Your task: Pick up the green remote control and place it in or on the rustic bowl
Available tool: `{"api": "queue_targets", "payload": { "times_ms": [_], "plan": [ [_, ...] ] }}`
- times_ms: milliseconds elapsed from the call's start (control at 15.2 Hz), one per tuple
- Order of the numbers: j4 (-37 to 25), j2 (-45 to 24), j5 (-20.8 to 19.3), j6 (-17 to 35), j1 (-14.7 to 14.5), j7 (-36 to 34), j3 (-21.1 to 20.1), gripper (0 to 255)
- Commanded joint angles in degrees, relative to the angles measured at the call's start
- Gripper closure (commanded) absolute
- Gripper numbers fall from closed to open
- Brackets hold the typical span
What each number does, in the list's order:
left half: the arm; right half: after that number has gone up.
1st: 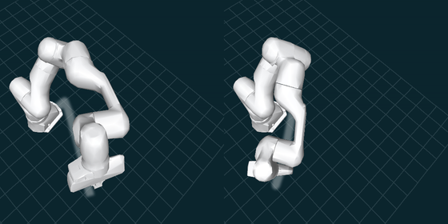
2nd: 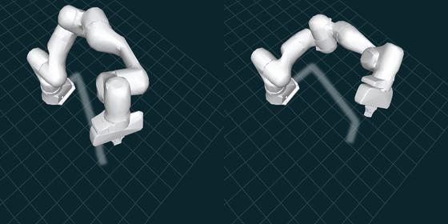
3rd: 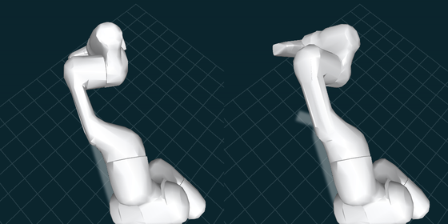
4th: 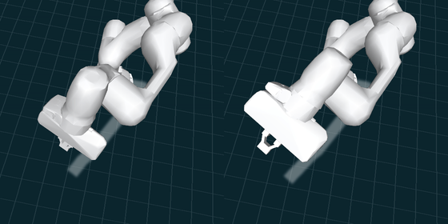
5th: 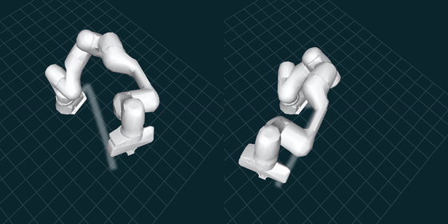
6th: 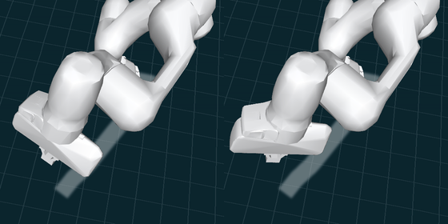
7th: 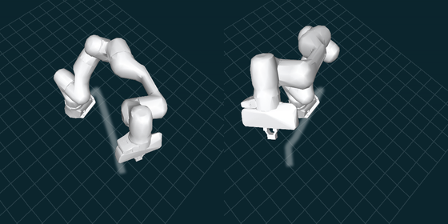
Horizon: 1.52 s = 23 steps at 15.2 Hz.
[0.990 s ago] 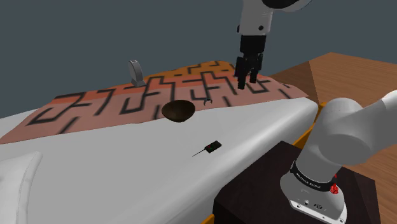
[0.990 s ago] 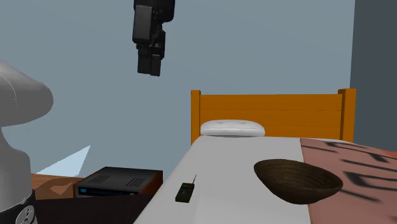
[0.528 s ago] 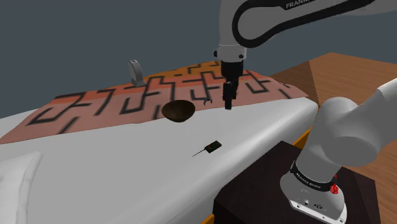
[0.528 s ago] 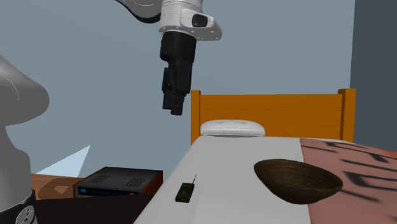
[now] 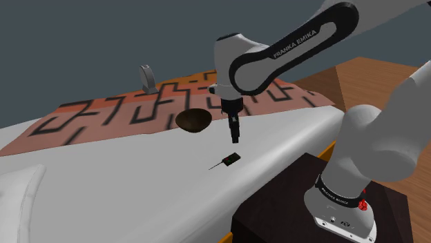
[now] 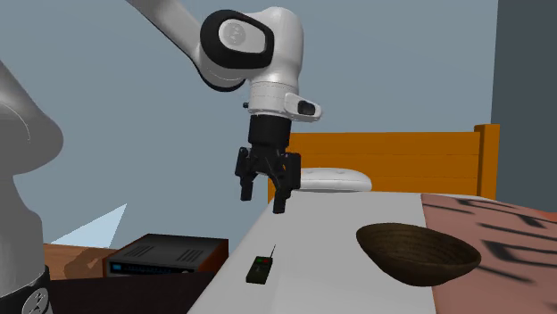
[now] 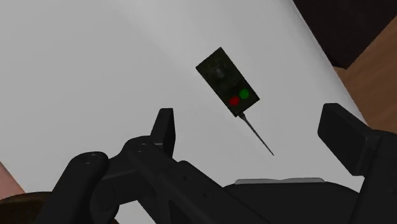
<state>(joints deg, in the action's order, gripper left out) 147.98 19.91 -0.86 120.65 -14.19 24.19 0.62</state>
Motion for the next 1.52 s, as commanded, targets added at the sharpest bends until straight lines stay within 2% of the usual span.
{"api": "queue_targets", "payload": {
  "times_ms": [0, 330, 858, 1386, 1452],
  "plan": [
    [0.27, -3.4, -0.75, 3.79, -1.5, 2.9, -0.86, 0],
    [0.51, -12.97, -3.82, 13.65, -4.23, 9.23, -2.93, 0],
    [2.28, -18.5, -5.35, 20.95, -4.09, 9.01, -2.96, 0],
    [2.4, -18.91, -5.46, 21.47, -4.06, 8.94, -2.93, 0],
    [2.4, -18.9, -5.46, 21.47, -4.06, 8.94, -2.93, 255]
  ]
}}
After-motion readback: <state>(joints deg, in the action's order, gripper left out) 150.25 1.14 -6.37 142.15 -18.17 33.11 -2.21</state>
